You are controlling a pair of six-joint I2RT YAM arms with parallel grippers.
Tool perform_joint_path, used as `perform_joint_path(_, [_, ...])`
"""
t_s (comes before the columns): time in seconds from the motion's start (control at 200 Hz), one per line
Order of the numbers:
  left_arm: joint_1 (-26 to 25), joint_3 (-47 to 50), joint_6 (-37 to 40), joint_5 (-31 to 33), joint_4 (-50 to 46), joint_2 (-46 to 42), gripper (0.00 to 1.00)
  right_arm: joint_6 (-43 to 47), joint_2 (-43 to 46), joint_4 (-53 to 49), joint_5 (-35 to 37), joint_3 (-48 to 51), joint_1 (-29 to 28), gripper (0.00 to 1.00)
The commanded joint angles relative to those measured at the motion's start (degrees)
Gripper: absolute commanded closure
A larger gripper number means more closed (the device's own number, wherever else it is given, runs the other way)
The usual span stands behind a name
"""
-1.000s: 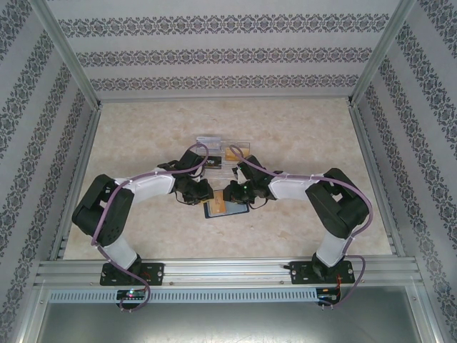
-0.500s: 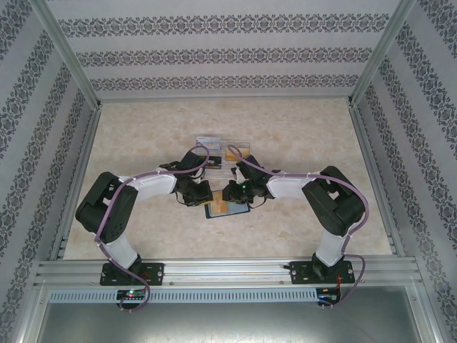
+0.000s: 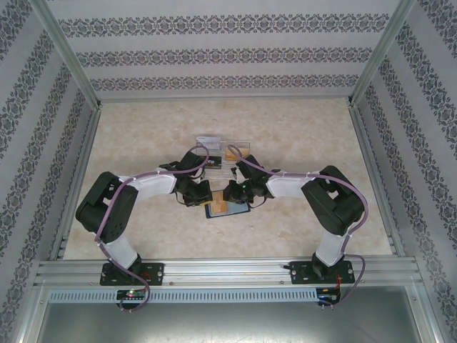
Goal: Take the credit cards out of the card holder
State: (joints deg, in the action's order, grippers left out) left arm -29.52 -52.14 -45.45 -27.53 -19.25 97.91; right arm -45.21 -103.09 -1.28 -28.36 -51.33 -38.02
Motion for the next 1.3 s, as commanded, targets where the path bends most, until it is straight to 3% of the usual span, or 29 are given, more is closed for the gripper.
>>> perform_joint_path(0.0, [-1.2, 1.3, 0.1, -3.8, 3.3, 3.1, 0.92, 0.2, -1.4, 2.4, -3.1, -2.6, -2.4, 0.89])
perform_joint_path(0.155, [-1.2, 0.7, 0.3, -3.0, 2.4, 2.6, 0.9, 0.7, -0.1, 1.0, -0.8, -2.4, -2.4, 1.0])
perform_joint_path(0.55, [-0.3, -0.8, 1.5, 0.6, -0.4, -1.0, 0.7, 0.9, 7.4, 0.4, 2.9, 3.8, 0.9, 1.0])
perform_joint_path(0.894, [-0.2, -0.8, 1.4, -0.4, 0.6, 0.3, 0.8, 0.4, 6.6, 0.6, 2.6, 4.2, 1.6, 1.0])
perform_joint_path(1.024, [-0.2, -1.5, 1.9, 0.8, -1.1, 0.2, 0.81, 0.1, 5.0, -0.6, 2.3, 3.5, 1.6, 0.83])
perform_joint_path(1.299, [-0.2, -3.9, 3.9, 2.4, -5.8, -4.6, 0.8, -0.6, 3.3, -0.9, 2.4, 3.3, 1.3, 0.78])
